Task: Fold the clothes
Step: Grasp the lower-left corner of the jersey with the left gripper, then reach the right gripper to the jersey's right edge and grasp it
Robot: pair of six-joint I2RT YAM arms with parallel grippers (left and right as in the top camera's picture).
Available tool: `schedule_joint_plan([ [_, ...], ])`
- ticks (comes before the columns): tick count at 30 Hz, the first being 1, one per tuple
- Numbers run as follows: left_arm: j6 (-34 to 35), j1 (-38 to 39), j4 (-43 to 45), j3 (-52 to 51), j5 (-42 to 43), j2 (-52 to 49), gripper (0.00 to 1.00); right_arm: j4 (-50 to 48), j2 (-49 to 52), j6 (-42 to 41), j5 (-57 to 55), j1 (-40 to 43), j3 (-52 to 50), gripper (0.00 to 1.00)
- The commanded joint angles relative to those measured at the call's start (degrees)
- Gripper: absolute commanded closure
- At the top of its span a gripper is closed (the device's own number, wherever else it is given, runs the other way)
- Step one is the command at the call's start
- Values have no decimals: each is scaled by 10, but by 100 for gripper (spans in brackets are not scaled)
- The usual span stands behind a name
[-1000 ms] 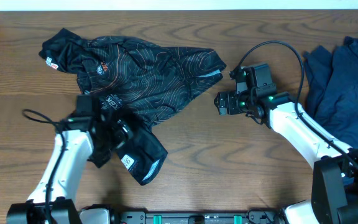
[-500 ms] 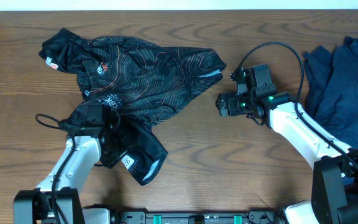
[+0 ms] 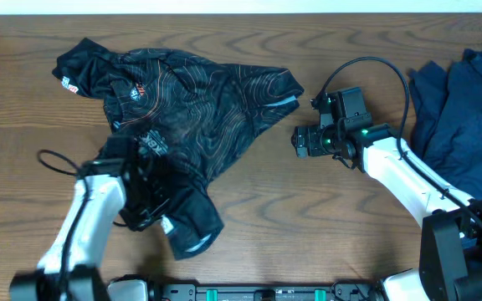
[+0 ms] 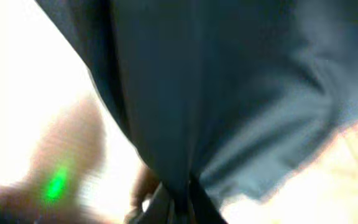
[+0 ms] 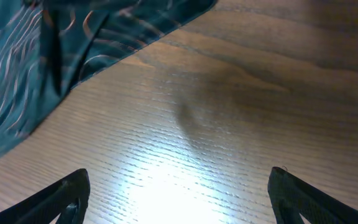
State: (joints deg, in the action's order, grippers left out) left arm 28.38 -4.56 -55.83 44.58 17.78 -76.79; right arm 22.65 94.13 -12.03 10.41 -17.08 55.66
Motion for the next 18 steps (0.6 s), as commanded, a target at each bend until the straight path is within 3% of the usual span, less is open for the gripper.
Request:
schedule_joint_plan([
  [1,-57,-11,-37,41,-3,62,94,-13,1,-9,-19,-4,1,13],
  [7,-57,-12,-90,40,-20,135,94,-54,4,-32,-21,-10,1,18],
  [13,-54,-12,-153,40,-57,153,94,-120,35,-42,-21,-22,1,34],
  [18,-32,-12,-143,40,-78,160,94,-138,73,-26,-23,-40,11,32],
])
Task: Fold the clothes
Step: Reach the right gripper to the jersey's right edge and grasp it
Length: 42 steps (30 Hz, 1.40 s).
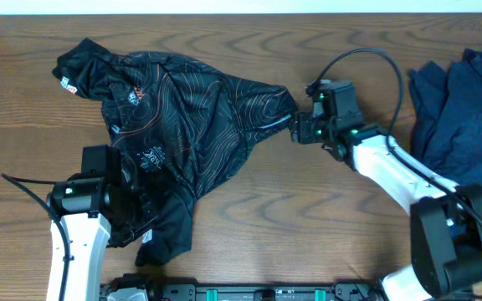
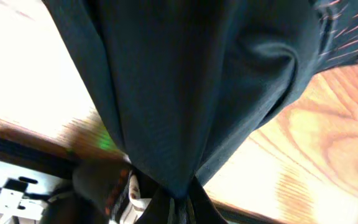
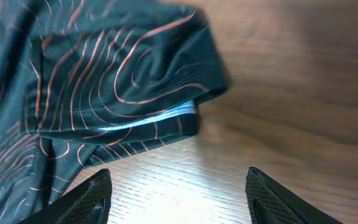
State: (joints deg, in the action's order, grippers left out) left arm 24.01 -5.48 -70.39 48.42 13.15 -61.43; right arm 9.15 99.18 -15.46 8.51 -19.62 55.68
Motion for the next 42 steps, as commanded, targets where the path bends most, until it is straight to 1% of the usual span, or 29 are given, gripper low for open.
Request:
schedule_joint_plan([
  [1,13,-3,9,2,-34,6,94,-5,30,14,-6,-18,14,30],
  [4,13,-2,28,2,-34,5,94,-21,53,30,-37,-32,20,25],
  [8,13,-3,39,2,-34,5,94,-50,77,29,-109,-47,20,24],
  [13,13,-2,38,2,-34,5,94,-95,112,28,-96,-51,20,22],
  [17,13,-2,39,2,-34,5,94,-130,140,25,-68,-54,20,26],
  [18,13,-3,38,2,-34,5,94,-138,145,18,-67,-55,20,30],
  [19,13,-2,39,2,-34,5,94,-144,149,11,-67,-55,20,46],
  [20,13,-2,39,2,-34,5,94,-149,152,5,-68,-55,20,64],
  [22,13,-2,38,2,-34,5,94,-152,153,-5,-73,-55,20,91],
  [23,13,-2,39,2,-34,5,94,-150,153,-8,-83,-55,20,99],
  [27,13,-3,52,2,-38,5,94,-109,135,-9,-174,-43,21,99],
  [29,13,-3,62,2,-41,5,94,-74,109,-9,-234,-25,22,99],
  [32,13,-3,67,2,-70,5,94,-28,61,-8,-284,16,24,99],
  [36,13,-3,67,2,-85,5,94,26,2,-8,-272,80,24,99],
  [38,13,-3,67,2,-85,5,94,60,-16,-7,-258,104,24,91],
  [41,13,-3,66,2,-85,5,94,111,-25,2,-261,127,24,93],
  [42,13,-3,66,2,-85,5,94,128,-25,2,-261,134,24,91],
])
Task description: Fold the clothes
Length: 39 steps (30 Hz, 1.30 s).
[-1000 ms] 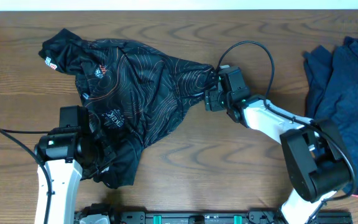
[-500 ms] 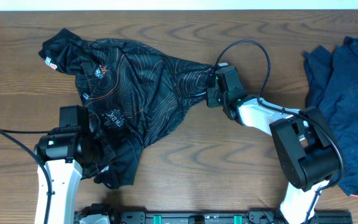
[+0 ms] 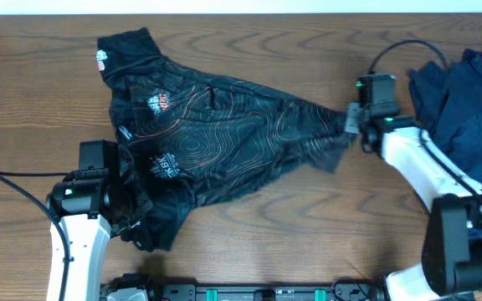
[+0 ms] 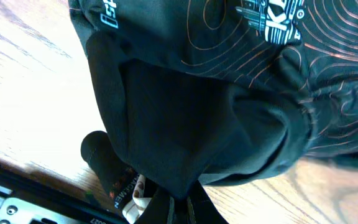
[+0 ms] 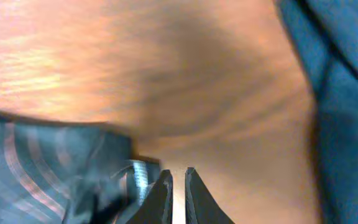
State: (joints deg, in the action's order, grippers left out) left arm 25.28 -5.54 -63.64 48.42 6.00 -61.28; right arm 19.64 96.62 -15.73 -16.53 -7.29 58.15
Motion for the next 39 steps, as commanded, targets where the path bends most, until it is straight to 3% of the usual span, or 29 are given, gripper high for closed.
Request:
schedule_joint_plan([
  [1,1,-3,-1,2,-13,3,94,35,0,3,-4,16,0,86],
  [4,1,-3,-1,2,-13,3,94,77,-1,4,64,17,0,58],
  [9,1,-3,-1,2,-13,3,94,201,-1,11,216,5,0,50],
  [14,1,-3,2,2,-13,3,94,308,-1,-69,265,2,0,43],
  [17,1,-3,5,2,-13,3,94,323,-1,-125,265,1,-2,38],
  [24,1,-3,8,2,-13,3,94,276,-1,-206,258,-38,-15,36],
  [30,1,-3,8,2,-13,3,94,259,1,-275,171,-89,-27,34],
  [39,1,-3,8,2,-13,3,94,253,2,-305,123,-116,-33,36],
])
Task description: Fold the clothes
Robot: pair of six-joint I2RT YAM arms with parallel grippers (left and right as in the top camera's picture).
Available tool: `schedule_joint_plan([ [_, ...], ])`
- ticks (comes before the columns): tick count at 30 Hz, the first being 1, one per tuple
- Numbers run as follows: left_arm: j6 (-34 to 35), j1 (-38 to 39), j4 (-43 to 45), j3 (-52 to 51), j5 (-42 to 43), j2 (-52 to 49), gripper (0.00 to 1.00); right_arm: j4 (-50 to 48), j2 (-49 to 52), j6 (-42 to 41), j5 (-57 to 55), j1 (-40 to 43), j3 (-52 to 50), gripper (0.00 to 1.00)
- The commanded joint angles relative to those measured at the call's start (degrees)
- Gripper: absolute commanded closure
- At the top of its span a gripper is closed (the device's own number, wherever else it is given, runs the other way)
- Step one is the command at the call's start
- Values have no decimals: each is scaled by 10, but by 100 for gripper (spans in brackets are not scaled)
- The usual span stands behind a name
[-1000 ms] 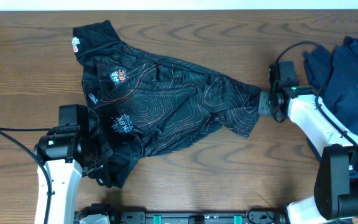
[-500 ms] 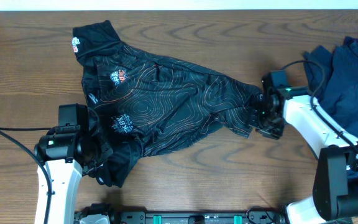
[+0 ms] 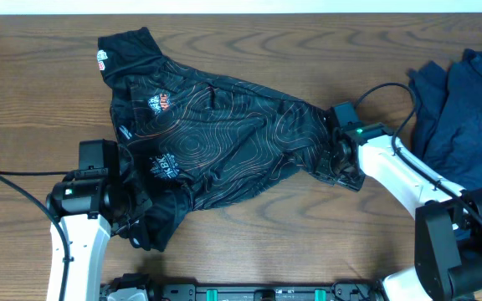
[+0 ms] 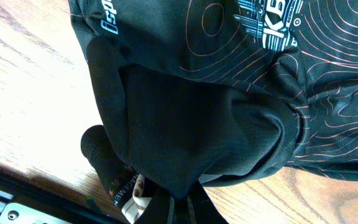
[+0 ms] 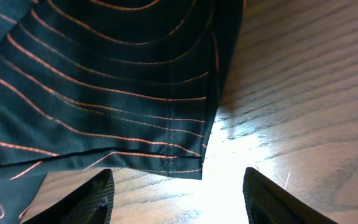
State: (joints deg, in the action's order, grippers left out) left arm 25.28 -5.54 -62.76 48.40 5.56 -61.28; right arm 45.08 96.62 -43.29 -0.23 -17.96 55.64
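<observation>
A black shirt (image 3: 224, 138) with orange contour lines lies spread on the wooden table, from the far left to the right of centre. My left gripper (image 3: 136, 224) sits at the shirt's near left end, shut on a bunched fold; in the left wrist view the cloth (image 4: 185, 124) runs down into the closed jaws of that gripper (image 4: 180, 208). My right gripper (image 3: 343, 163) hovers open over the shirt's right end. The right wrist view shows the striped hem (image 5: 166, 155) lying flat just ahead of this open gripper (image 5: 179, 199), with nothing between its fingers.
A pile of dark blue clothes (image 3: 467, 100) lies at the right edge of the table. The left arm's black cable (image 3: 15, 186) loops over the table at the near left. A black rail (image 3: 249, 293) runs along the front edge.
My right gripper was shut on the shirt's right end and is now open, a little nearer and to the left. The released end lies on the table. The left gripper has not moved.
First the shirt lay bunched at left centre, my left gripper shut on its near part and the right one open away from it. Then the right gripper stood open at the right corner. Later it held that corner further right, the shirt stretched wide. Now it has let go.
</observation>
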Motion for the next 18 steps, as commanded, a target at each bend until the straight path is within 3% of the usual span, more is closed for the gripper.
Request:
schedule_joint_plan([
  [1,1,-3,-1,2,-9,3,94,-1,2,-36,-43,-10,-11,36],
  [14,1,-3,-1,2,-9,3,94,-122,2,-55,-12,-16,-83,37],
  [16,1,-3,-1,2,-9,3,94,-123,2,-55,-12,-16,-86,40],
  [18,1,-3,-1,2,-9,3,94,-123,2,-55,-12,-16,-90,55],
])
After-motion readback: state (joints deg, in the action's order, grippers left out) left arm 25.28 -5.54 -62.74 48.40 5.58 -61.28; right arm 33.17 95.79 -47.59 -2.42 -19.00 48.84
